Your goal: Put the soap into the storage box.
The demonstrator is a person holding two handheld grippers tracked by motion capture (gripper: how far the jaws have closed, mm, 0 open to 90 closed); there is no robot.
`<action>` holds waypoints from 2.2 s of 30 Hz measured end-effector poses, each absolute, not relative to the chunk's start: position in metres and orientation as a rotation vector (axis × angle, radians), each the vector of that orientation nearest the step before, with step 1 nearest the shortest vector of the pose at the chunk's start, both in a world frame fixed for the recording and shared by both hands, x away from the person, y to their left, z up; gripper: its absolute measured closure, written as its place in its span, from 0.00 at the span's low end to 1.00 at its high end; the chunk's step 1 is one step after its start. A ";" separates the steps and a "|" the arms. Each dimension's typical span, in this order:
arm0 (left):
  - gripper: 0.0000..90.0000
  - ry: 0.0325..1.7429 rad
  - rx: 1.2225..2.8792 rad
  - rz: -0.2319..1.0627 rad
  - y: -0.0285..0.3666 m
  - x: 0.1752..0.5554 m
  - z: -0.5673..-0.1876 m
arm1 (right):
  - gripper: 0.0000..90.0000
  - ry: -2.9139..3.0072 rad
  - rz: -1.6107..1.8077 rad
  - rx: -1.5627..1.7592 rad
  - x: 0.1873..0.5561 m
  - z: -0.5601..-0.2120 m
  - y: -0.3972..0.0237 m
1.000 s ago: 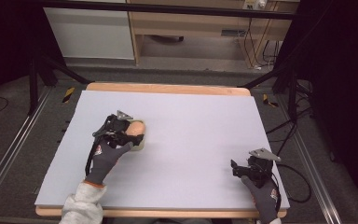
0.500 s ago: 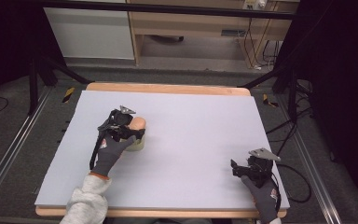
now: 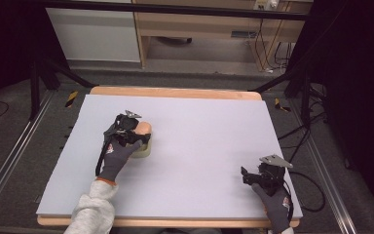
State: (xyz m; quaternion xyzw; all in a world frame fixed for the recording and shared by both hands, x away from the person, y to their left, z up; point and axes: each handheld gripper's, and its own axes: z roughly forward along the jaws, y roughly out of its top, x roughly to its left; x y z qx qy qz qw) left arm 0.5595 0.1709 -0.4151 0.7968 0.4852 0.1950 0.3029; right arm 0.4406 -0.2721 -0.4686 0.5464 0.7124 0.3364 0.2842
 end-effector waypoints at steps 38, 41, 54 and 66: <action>0.35 1.369 2.112 0.495 0.177 0.569 -0.446 | 0.07 1.906 0.898 1.465 0.441 -0.469 -0.272; 0.35 1.368 2.112 0.495 0.177 0.568 -0.447 | 0.07 1.906 0.898 1.464 0.440 -0.469 -0.272; 0.35 1.374 2.106 0.508 0.177 0.567 -0.448 | 0.07 1.904 0.899 1.464 0.441 -0.469 -0.272; 0.26 1.298 2.044 0.485 0.185 0.554 -0.429 | 0.07 1.899 0.899 1.466 0.440 -0.469 -0.272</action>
